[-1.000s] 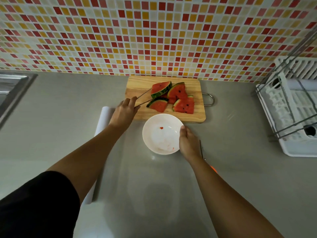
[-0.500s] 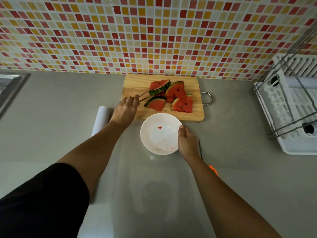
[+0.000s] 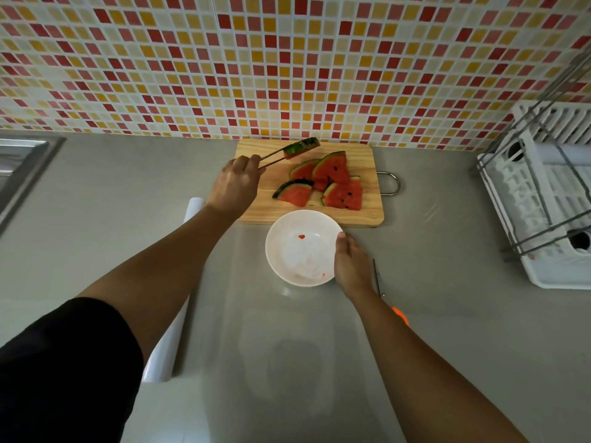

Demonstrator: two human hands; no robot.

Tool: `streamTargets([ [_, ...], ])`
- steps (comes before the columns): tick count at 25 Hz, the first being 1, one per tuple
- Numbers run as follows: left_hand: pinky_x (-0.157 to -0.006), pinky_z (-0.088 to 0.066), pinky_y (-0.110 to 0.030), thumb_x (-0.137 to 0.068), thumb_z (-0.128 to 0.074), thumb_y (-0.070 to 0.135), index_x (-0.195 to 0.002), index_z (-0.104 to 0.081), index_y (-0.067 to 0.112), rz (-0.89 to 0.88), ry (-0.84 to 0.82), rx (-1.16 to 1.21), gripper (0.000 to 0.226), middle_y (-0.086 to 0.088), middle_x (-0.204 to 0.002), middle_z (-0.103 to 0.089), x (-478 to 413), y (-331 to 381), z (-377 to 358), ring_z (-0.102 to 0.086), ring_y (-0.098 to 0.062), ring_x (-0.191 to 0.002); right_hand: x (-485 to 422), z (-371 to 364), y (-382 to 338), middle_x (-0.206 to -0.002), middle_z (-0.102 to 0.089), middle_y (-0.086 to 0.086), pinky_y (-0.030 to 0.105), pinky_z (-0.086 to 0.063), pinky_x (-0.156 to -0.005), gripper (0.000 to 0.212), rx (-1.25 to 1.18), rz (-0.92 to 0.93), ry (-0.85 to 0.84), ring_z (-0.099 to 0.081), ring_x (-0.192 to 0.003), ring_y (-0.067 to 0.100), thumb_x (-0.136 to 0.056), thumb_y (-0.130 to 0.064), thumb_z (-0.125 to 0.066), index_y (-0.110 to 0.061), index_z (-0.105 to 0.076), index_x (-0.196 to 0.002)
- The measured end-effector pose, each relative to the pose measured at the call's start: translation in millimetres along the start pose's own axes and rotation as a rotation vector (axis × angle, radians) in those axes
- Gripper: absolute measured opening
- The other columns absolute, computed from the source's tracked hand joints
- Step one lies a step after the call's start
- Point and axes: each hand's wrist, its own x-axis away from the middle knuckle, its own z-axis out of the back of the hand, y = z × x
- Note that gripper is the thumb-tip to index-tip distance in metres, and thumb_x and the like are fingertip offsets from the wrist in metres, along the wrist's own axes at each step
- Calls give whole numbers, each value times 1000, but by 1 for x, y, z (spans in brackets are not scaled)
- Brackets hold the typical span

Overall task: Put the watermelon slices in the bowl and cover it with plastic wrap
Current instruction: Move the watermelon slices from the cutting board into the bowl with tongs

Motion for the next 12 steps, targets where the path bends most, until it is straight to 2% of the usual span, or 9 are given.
streamTargets([
  [3, -59, -53, -40, -91, -59, 8, -104, -65, -9, 31, 24, 132, 22, -27, -83, -68, 5, 3, 24, -63, -41, -65, -1, 0, 0, -120, -63, 9, 33, -40, -86, 43, -17, 0, -8, -56, -109, 29, -97, -41, -27, -21, -58, -119],
  [5, -63, -50, -30, -92, -58, 12, -108, -66, -3, 86, -18, 268, 23, -21, -89, -70, 16, -1, 46, -62, -31, -67, 0, 1, -2, -123, -61, 10, 36, -41, -90, 44, -28, -21, -25, -54, -112, 31, -97, -40, -26, -20, -57, -121],
  [8, -63, -39, -5, -93, -57, 17, -111, -68, 6, 190, -222, 418, 24, -4, -93, -69, 42, -13, 77, -57, -10, -67, 0, 3, -8, -129, -57, 13, 38, -39, -95, 46, -10, -49, -60, -51, -118, 33, -97, -38, -24, -16, -55, -124],
  [10, -64, -37, 0, -91, -59, 17, -111, -69, 9, 232, -384, 480, 24, 3, -95, -66, 58, -20, 88, -58, -1, -73, 0, 5, -11, -131, -55, 14, 36, -37, -95, 48, -3, -71, -78, -49, -120, 34, -98, -37, -22, -13, -54, -124],
  [12, -65, -38, 1, -90, -61, 16, -109, -70, 11, 285, -526, 510, 22, 7, -89, -67, 67, -23, 88, -58, 0, -75, 0, 7, -12, -132, -53, 17, 36, -36, -96, 49, 10, -95, -97, -48, -121, 34, -98, -37, -21, -11, -54, -124],
])
